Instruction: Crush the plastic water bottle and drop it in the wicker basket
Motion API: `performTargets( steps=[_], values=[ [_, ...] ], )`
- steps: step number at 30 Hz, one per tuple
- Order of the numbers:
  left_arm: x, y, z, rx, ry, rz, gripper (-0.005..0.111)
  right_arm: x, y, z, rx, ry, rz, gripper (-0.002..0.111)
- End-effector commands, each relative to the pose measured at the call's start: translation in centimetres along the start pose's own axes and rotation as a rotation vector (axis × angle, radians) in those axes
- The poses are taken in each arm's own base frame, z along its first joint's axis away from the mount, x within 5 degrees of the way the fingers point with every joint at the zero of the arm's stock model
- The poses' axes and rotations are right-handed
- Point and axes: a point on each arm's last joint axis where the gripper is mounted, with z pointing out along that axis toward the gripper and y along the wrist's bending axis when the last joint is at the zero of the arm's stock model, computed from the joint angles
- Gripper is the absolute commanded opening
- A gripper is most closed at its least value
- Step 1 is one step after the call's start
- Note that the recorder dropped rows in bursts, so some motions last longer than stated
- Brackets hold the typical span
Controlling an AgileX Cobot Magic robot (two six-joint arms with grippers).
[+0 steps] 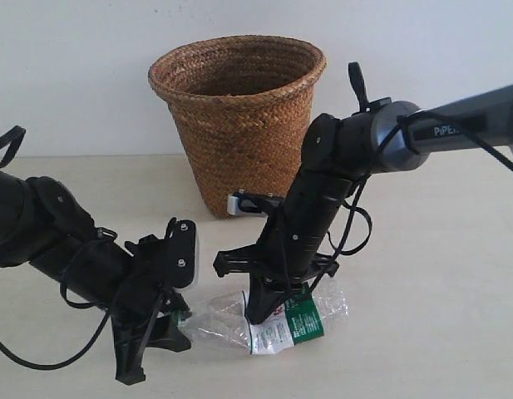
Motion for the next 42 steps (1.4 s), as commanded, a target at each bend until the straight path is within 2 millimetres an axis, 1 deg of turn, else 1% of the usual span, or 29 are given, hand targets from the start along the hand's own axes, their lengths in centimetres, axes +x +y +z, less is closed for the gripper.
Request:
performTargets(
  steps=[1,5,7,10,13,14,17,18,20,22,25,29,38,41,42],
  values=[
    [0.6,-0.2,0.3,0.027,0.057,0.055,0.004,0.7,-4.9,2.6,0.279,0.096,-0.088,0.000],
    [1.3,-0.5,1.5,0.064,0.084,0.051,0.004,0.7,-4.9,2.6,0.276,0.103,-0.086,0.000],
    [1.5,-0.5,1.7,0.069,0.092,0.061,0.004,0.8,-4.9,2.6,0.273,0.115,-0.083,0.000],
    [1.2,-0.4,1.1,0.052,0.083,0.065,0.004,0.9,-4.5,2.1,0.264,0.160,-0.081,0.000],
    [1.0,-0.3,0.7,0.042,0.076,0.070,0.004,0.6,-3.8,0.6,0.250,0.181,-0.092,0.000],
    [0.8,-0.3,0.3,0.033,0.071,0.070,0.004,0.4,-2.9,-0.8,0.230,0.162,-0.112,0.000],
    [0.6,-0.2,-0.1,0.021,0.065,0.070,0.004,0.4,-1.3,-3.4,0.195,0.098,-0.165,0.000],
    [0.5,-0.2,-0.2,0.017,0.063,0.072,0.004,0.6,-0.5,-5.2,0.196,0.052,-0.200,0.000],
    [0.5,-0.2,-0.2,0.017,0.063,0.072,0.004,1.0,0.6,-7.6,0.200,-0.011,-0.222,0.000],
    [0.5,-0.2,-0.2,0.017,0.063,0.072,0.004,1.6,1.3,-9.1,0.198,-0.018,-0.232,0.000],
    [0.5,-0.2,-0.2,0.017,0.063,0.072,0.004,2.2,1.2,-8.9,0.192,0.020,-0.225,0.000],
    [0.5,-0.2,-0.2,0.017,0.063,0.072,0.004,2.5,1.0,-8.0,0.173,0.021,-0.235,0.000],
    [0.5,-0.2,-0.2,0.017,0.061,0.068,0.004,2.3,1.5,-7.5,0.106,-0.009,-0.264,0.000],
    [0.5,-0.2,-0.2,0.021,0.060,0.066,0.004,2.2,1.1,-7.2,0.130,0.002,-0.278,0.000],
    [0.5,-0.2,-0.2,0.021,0.060,0.066,0.004,2.2,0.9,-6.8,0.135,0.016,-0.275,0.000]
  ],
)
